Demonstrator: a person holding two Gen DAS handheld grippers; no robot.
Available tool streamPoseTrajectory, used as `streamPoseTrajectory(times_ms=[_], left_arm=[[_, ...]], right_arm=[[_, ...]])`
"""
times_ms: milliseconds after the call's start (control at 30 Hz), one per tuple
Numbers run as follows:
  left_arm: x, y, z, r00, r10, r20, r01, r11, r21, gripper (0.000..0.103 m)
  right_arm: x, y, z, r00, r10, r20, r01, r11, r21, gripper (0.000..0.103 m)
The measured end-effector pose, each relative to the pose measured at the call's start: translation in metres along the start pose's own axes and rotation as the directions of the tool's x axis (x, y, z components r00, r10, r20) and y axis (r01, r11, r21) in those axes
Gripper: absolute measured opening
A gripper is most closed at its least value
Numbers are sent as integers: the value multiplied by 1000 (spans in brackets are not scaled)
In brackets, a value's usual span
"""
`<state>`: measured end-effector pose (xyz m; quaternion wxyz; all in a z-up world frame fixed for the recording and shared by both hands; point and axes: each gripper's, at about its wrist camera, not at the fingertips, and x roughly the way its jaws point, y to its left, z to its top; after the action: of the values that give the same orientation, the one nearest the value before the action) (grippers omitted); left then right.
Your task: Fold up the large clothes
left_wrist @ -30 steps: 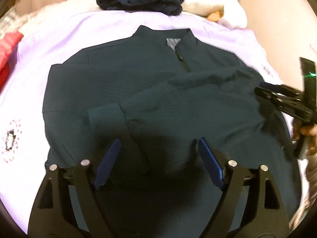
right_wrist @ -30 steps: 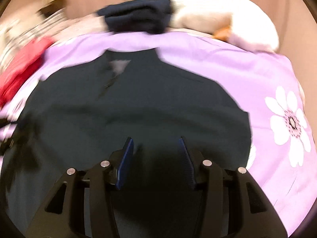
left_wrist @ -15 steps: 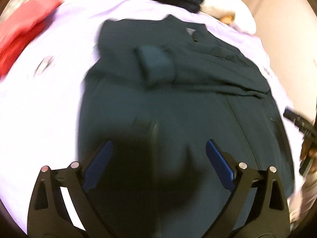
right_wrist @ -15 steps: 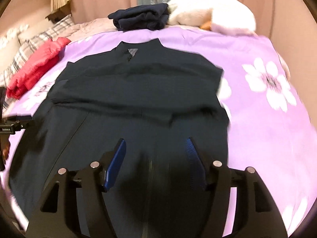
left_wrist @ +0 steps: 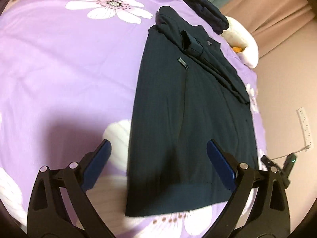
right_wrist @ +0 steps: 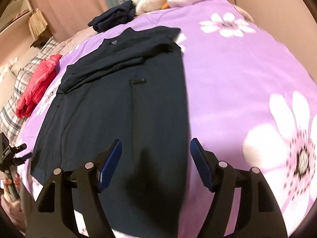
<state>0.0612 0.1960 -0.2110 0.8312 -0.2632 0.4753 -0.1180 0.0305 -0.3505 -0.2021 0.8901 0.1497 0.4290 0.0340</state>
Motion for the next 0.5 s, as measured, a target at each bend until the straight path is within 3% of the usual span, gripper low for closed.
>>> streamPoseTrajectory(times_ms=[233, 500], left_arm=[[3, 5, -13, 999, -26, -21, 26, 1000, -13, 98], [18, 3, -9, 989, -130, -66, 129, 991, -25, 101]], right_arm=[[-2, -25, -24, 999, 24, -38, -20, 995, 101, 72], [16, -21, -27, 982, 173, -74, -160, 974, 161, 72]])
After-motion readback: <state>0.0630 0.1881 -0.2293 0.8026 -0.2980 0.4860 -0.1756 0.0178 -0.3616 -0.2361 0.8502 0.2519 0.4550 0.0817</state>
